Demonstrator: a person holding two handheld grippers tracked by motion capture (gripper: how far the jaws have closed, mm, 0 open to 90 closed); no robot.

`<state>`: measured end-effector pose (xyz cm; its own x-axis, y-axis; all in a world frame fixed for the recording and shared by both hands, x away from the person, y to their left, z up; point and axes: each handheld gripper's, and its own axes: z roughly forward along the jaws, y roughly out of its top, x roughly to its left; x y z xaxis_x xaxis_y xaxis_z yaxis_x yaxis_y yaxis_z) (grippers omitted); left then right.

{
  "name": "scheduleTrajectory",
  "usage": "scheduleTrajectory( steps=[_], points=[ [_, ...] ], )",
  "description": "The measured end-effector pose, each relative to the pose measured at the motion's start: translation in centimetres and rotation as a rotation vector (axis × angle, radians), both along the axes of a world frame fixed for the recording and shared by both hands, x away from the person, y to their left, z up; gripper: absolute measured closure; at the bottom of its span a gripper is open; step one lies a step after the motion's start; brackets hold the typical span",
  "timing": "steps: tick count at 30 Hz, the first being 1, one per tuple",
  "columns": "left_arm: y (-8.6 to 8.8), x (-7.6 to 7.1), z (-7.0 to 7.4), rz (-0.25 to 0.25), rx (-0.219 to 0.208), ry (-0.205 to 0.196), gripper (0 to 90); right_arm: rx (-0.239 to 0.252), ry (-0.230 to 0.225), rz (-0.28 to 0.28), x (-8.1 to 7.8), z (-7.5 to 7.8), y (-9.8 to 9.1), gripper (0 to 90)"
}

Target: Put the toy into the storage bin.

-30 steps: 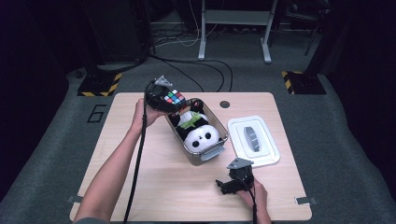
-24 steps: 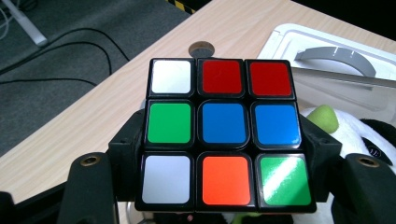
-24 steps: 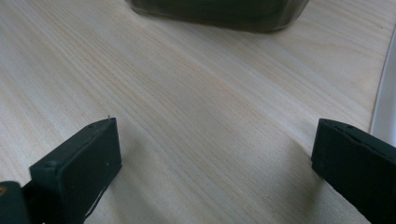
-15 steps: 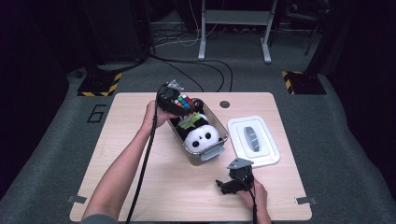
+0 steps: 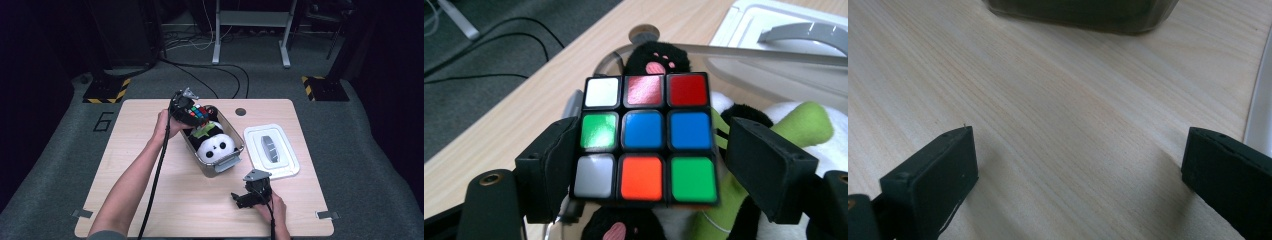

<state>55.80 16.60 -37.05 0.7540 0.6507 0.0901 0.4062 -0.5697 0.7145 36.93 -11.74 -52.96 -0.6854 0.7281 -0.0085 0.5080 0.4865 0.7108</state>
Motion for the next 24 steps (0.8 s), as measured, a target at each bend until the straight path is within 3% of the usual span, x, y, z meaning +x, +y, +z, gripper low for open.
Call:
scheduleTrajectory(
  steps=[4,7,11,17,24],
  points=[
    [0.3,-0.7,0.9,0.003,-0.006,-0.060,23.7,-0.001,-0.002,0.001,0.0,0.0,0.0,0.8],
    [0.0,-1.2,1.4,-0.006,0.018,-0.105,28.3,0.010,0.005,-0.001,0.0,0.0,0.0,0.8],
    [-0.8,-0.9,0.9,-0.009,0.069,-0.105,33.3,0.006,0.003,0.001,0.0,0.0,0.0,0.8],
    [-1.0,-0.5,0.1,-0.003,0.090,-0.090,42.0,-0.001,0.000,0.000,0.0,0.0,0.0,0.8],
    [-1.5,-0.8,-0.3,-0.009,0.181,-0.090,45.5,0.000,0.000,0.000,0.0,0.0,0.0,0.8]
  ],
)
